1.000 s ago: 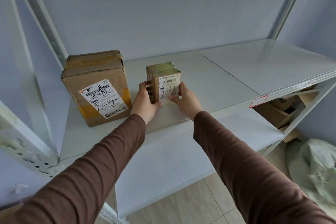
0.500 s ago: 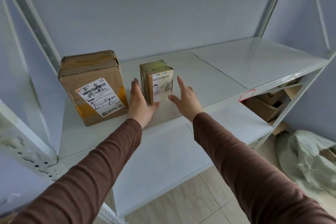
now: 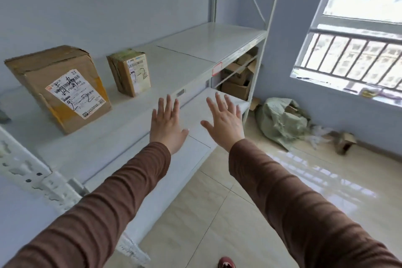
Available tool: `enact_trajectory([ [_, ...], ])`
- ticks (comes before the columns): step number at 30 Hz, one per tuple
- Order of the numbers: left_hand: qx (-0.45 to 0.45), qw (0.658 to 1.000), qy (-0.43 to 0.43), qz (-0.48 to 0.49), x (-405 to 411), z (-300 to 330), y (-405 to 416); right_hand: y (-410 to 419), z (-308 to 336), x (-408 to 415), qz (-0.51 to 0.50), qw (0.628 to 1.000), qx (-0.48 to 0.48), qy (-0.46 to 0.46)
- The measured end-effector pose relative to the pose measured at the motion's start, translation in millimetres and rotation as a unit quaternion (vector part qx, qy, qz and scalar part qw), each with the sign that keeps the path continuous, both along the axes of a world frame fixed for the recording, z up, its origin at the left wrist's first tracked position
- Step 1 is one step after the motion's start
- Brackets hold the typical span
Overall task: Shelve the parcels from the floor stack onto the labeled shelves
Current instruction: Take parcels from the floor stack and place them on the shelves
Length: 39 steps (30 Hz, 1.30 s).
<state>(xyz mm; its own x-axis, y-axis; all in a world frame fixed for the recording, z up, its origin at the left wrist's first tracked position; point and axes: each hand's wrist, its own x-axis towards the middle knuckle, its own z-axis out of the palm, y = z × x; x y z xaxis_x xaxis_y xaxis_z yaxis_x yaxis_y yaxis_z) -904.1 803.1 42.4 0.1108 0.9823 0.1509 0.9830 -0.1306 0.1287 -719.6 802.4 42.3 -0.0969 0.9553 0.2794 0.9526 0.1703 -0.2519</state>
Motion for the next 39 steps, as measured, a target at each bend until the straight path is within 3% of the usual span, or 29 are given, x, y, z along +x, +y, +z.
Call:
enact_trajectory([
  [5,-0.019,0.994,0.054,-0.096,80.6,-7.4,-36.6,-79.3,-14.0,73.9,-0.108,0.994,-0.016,-0.029],
  [11,-0.042,0.968,0.048,-0.241,201.1,-23.4,-101.5,-195.0,-31.5,167.0,-0.244,0.969,-0.039,-0.029],
  [18,-0.061,0.912,0.083,-0.396,349.1,-39.8,-238.0,-372.8,-50.9,267.6,-0.401,0.912,-0.086,-0.028],
  [27,-0.06,0.831,0.085,-0.547,502.5,-58.0,-488.4,-646.3,-61.5,374.7,-0.543,0.831,-0.121,-0.015],
  [29,-0.06,0.827,0.083,-0.552,513.0,-60.7,-512.3,-671.2,-64.4,384.5,-0.548,0.826,-0.127,-0.01],
  [34,-0.083,0.778,0.089,-0.617,580.1,-76.8,-631.2,-795.6,-74.5,430.5,-0.601,0.785,-0.149,0.017],
  [39,-0.101,0.743,0.087,-0.656,638.0,-93.0,-690.7,-860.3,-87.3,475.1,-0.635,0.755,-0.164,0.023],
])
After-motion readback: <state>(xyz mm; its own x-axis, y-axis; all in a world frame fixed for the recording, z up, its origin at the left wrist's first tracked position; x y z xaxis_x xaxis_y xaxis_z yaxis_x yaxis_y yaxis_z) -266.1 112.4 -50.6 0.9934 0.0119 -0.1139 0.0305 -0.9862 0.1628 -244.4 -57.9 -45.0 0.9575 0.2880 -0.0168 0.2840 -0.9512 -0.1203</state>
